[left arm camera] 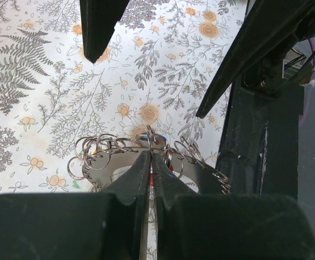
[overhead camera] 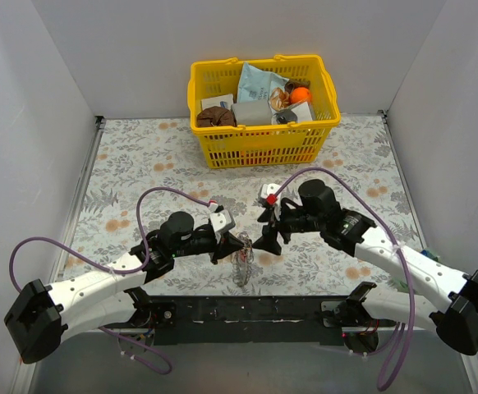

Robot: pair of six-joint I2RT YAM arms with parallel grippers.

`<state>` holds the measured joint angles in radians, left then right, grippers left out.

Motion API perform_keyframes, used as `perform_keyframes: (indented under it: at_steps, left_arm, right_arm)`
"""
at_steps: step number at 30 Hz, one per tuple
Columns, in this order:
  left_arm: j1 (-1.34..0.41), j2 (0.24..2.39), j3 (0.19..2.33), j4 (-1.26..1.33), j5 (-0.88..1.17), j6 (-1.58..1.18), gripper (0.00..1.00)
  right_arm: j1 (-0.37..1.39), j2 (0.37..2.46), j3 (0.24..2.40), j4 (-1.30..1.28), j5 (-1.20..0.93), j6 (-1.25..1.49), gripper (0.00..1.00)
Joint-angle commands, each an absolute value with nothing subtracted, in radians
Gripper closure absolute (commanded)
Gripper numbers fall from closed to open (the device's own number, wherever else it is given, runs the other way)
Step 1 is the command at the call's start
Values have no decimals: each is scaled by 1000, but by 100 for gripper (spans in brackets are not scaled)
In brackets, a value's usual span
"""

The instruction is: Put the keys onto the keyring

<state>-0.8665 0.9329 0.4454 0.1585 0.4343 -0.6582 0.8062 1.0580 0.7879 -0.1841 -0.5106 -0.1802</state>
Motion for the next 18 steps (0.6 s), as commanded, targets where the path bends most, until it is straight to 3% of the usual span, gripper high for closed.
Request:
perform_keyframes:
  at_steps: [1, 5, 12, 18]
  left_arm:
    - [-871, 893, 456, 196, 459, -649, 100]
    - [-871, 885, 443, 212, 495, -652, 100]
    - [-871, 851, 419, 247, 551, -649, 100]
    - [-871, 838, 405, 275, 568, -649, 100]
  right_arm:
    - [805, 1006, 764, -106, -480, -167, 16]
    - [775, 970, 713, 18, -549, -79, 17]
    - [677, 960, 680, 167, -857, -11, 21]
    - [675, 992, 686, 163, -989, -21, 32]
